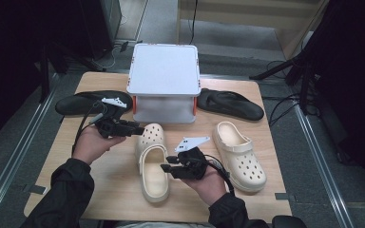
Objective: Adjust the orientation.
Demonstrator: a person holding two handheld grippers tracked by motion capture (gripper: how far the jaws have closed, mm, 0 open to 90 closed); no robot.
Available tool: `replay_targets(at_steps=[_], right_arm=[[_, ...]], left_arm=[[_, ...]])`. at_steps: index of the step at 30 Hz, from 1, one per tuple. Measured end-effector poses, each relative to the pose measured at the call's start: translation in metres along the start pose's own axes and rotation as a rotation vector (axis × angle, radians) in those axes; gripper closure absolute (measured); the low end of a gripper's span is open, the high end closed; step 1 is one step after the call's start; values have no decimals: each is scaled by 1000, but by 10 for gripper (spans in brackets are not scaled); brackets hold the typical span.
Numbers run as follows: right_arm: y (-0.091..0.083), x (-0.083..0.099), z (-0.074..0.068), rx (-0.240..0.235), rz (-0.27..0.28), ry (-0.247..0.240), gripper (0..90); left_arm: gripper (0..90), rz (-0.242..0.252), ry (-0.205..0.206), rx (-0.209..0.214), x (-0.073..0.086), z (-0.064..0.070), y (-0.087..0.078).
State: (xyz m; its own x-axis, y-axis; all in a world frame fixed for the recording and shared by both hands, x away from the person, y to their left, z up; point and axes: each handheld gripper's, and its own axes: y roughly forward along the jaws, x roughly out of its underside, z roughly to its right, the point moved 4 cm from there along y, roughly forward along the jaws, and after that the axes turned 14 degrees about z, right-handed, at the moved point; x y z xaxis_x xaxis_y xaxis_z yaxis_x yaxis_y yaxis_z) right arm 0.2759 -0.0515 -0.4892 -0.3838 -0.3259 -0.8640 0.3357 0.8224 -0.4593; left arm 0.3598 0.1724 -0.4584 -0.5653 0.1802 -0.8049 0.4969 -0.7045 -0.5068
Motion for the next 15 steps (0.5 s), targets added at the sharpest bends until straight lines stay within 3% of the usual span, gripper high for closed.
replay_targets(at_steps=[6,15], right_arm=[[3,12,8,44,-22,51,577],[8,18,9,71,-30,80,530]], left_arm=[[787,10,17,5,-13,-4,-4],[846,26,35,10,-37,-11,-10]])
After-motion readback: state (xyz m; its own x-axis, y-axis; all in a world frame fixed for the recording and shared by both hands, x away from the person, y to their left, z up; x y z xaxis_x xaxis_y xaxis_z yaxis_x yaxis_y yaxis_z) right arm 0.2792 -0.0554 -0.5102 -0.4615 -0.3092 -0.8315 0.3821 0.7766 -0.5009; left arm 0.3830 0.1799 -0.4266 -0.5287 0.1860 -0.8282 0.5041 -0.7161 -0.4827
